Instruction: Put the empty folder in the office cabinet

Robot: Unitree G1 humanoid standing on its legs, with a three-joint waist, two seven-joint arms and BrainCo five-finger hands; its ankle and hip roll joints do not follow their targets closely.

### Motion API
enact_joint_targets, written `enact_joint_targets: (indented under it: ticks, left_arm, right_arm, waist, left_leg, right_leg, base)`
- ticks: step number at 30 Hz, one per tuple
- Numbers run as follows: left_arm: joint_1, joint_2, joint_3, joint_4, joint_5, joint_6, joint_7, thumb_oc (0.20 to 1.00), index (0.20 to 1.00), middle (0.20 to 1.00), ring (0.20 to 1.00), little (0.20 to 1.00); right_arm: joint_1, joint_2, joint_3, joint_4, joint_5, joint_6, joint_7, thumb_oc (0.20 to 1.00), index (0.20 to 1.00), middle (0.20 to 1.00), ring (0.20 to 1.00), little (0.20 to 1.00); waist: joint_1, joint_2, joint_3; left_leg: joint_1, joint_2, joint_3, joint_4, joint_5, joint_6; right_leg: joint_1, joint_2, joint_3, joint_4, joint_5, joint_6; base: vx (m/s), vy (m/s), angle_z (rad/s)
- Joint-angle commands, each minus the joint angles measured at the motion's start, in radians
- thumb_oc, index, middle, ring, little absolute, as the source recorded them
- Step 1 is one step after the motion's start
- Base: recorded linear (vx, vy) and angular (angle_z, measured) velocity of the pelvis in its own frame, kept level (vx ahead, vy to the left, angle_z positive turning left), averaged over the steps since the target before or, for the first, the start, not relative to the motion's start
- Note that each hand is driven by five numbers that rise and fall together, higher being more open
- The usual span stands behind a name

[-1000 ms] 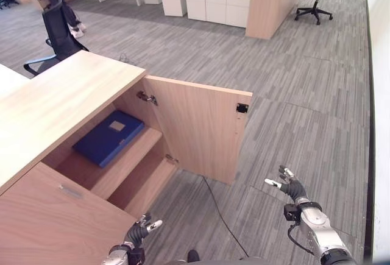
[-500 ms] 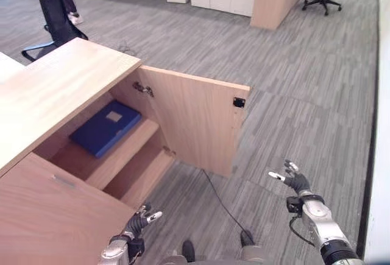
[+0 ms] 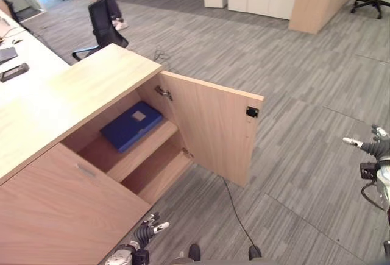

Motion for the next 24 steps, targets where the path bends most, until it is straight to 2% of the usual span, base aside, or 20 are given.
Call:
enact_joint_targets:
  ticks: [1, 3, 5, 6, 10, 11, 13, 20, 24]
  left_arm:
    - [-0.046, 0.101, -0.016, -0.031, -0.051, -0.030, -0.016, 1.000, 1.000, 1.000, 1.000, 1.000]
    - [-0.044, 0.102, -0.021, -0.038, -0.056, -0.028, -0.018, 1.000, 1.000, 1.000, 1.000, 1.000]
    - [-0.036, 0.107, -0.057, -0.073, -0.071, -0.023, -0.025, 1.000, 1.000, 1.000, 1.000, 1.000]
    - [-0.035, 0.106, -0.056, -0.074, -0.071, -0.023, -0.024, 1.000, 1.000, 1.000, 1.000, 1.000]
    - [-0.033, 0.113, -0.073, -0.077, -0.071, -0.019, -0.033, 1.000, 1.000, 1.000, 1.000, 1.000]
    - [-0.032, 0.113, -0.073, -0.077, -0.071, -0.019, -0.033, 1.000, 1.000, 1.000, 1.000, 1.000]
    - [-0.040, 0.122, -0.088, -0.096, -0.075, -0.015, -0.035, 1.000, 1.000, 1.000, 1.000, 1.000]
    - [-0.059, 0.131, -0.109, -0.131, -0.087, -0.010, -0.036, 1.000, 1.000, 1.000, 1.000, 1.000]
    - [-0.065, 0.125, -0.114, -0.135, -0.092, -0.006, -0.029, 1.000, 1.000, 1.000, 1.000, 1.000]
  right_arm:
    - [-0.161, -0.015, 0.086, 0.087, 0.048, -0.036, 0.007, 1.000, 1.000, 1.000, 1.000, 1.000]
    - [-0.205, -0.026, 0.107, 0.119, 0.055, -0.036, 0.007, 1.000, 1.000, 1.000, 1.000, 1.000]
    - [-0.382, -0.048, 0.209, 0.226, 0.064, -0.029, 0.018, 1.000, 1.000, 1.000, 1.000, 1.000]
    - [-0.387, -0.048, 0.213, 0.229, 0.065, -0.029, 0.019, 1.000, 1.000, 1.000, 1.000, 1.000]
    - [-0.469, -0.035, 0.266, 0.273, 0.051, -0.023, 0.019, 1.000, 1.000, 1.000, 1.000, 1.000]
    - [-0.469, -0.035, 0.267, 0.273, 0.051, -0.023, 0.019, 1.000, 1.000, 1.000, 1.000, 1.000]
    - [-0.507, -0.012, 0.272, 0.302, 0.053, -0.019, 0.000, 1.000, 1.000, 1.000, 1.000, 1.000]
    - [-0.510, 0.033, 0.257, 0.310, 0.082, -0.017, -0.012, 1.000, 1.000, 1.000, 1.000, 1.000]
    - [-0.478, 0.097, 0.238, 0.309, 0.100, -0.011, -0.010, 1.000, 1.000, 1.000, 1.000, 1.000]
  waist:
    - [0.058, -0.104, -0.009]
    - [0.061, -0.100, -0.008]
    - [0.101, -0.098, -0.010]
    - [0.098, -0.097, -0.009]
    - [0.132, -0.096, -0.009]
    - [0.131, -0.095, -0.009]
    - [0.173, -0.090, -0.006]
    - [0.214, -0.074, 0.005]
    - [0.226, -0.062, 0.005]
  left_leg:
    - [0.116, -0.004, 0.039, 0.023, -0.116, -0.077]
    - [0.113, 0.000, 0.030, 0.020, -0.111, -0.082]
    - [0.095, 0.016, -0.006, 0.013, -0.083, -0.108]
    - [0.094, 0.016, -0.008, 0.013, -0.083, -0.108]
    - [0.075, 0.021, -0.044, 0.011, -0.066, -0.121]
    - [0.075, 0.021, -0.044, 0.011, -0.066, -0.121]
    - [0.050, 0.017, -0.083, 0.009, -0.051, -0.129]
    - [0.014, 0.004, -0.131, 0.006, -0.034, -0.132]
    - [-0.001, -0.005, -0.147, 0.000, -0.027, -0.130]
  right_leg:
    - [-0.069, -0.082, 0.022, 0.107, -0.102, 0.072]
    - [-0.061, -0.077, 0.010, 0.102, -0.106, 0.069]
    - [-0.034, -0.064, -0.044, 0.089, -0.120, 0.057]
    - [-0.033, -0.063, -0.045, 0.089, -0.120, 0.057]
    - [-0.017, -0.055, -0.085, 0.076, -0.127, 0.048]
    - [-0.017, -0.055, -0.086, 0.076, -0.127, 0.047]
    - [-0.005, -0.052, -0.127, 0.069, -0.133, 0.042]
    - [-0.001, -0.053, -0.175, 0.064, -0.139, 0.038]
    - [-0.001, -0.055, -0.198, 0.059, -0.137, 0.036]
  base:
    - [0.04, -0.074, 0.42]
    - [0.05, -0.105, 0.38]
    - [0.07, -0.132, 0.65]
    - [0.04, -0.059, 0.67]
    - [0.02, -0.040, 0.31]
    - [0.02, -0.024, 0.54]
    - [0.01, -0.029, 0.73]
    - [-0.01, 0.000, 0.43]
    - [0.00, 0.020, 0.13]
